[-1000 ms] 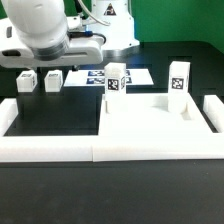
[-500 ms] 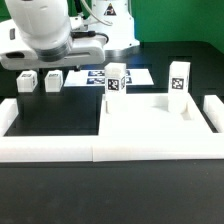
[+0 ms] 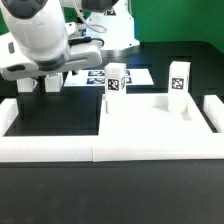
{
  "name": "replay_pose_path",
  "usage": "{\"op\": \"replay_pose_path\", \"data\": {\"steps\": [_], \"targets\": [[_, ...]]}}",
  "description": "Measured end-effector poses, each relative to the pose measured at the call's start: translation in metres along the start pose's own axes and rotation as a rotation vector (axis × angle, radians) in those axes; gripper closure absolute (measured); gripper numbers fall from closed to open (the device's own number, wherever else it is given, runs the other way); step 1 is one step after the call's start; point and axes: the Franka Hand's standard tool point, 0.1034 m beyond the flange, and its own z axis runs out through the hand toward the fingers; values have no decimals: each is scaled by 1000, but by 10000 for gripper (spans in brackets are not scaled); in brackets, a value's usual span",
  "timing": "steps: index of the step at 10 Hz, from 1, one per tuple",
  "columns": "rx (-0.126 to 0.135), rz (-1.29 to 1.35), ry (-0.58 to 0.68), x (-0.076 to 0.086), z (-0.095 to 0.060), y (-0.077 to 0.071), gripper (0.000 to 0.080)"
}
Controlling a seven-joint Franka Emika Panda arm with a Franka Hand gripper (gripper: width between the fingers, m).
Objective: Assemble square table
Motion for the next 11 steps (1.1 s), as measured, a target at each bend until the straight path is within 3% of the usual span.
{"op": "replay_pose_path", "data": {"steps": [2, 3, 6, 7, 8, 9, 11], "targets": [[0, -7, -28, 4, 12, -4, 150], [18, -13, -75, 2, 18, -3, 150], [19, -22, -85, 5, 19, -3, 180], [18, -27, -85, 5, 19, -4, 372], [17, -31, -85, 6, 19, -4, 372], [16, -36, -85, 6, 19, -5, 522], [13, -42, -86, 6, 18, -6, 521]]}}
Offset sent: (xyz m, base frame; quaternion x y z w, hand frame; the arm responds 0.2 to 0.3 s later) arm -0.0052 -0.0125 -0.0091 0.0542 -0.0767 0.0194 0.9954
